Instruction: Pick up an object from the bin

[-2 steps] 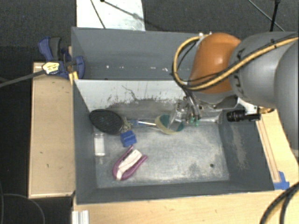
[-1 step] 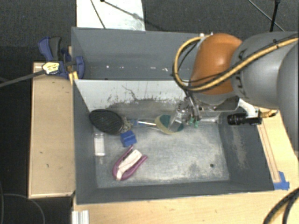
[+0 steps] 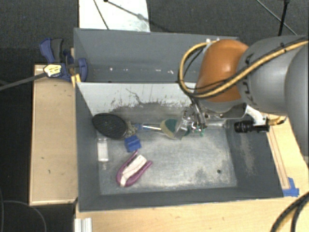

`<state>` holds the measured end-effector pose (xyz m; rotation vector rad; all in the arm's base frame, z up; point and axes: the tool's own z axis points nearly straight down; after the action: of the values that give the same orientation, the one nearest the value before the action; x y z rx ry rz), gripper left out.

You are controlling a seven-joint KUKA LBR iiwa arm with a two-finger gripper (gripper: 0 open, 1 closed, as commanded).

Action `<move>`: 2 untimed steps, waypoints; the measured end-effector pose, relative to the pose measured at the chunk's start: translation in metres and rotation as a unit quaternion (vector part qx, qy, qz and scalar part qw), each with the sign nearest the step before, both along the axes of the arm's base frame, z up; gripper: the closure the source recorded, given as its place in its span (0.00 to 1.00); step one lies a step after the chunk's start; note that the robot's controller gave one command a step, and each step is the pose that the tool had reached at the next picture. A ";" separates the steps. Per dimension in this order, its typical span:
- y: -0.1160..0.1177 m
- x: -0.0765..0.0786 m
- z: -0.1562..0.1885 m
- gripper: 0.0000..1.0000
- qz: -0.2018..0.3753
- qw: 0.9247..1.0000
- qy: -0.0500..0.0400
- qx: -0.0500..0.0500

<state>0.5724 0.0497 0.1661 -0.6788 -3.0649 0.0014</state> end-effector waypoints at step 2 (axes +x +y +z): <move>-0.018 0.019 -0.098 0.00 -0.051 0.999 -0.004 0.000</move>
Offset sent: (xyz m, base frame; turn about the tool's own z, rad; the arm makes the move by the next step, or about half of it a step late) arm 0.0000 0.0000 0.0000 0.0000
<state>0.5909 0.0318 0.0683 -0.8361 -3.0336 -0.0005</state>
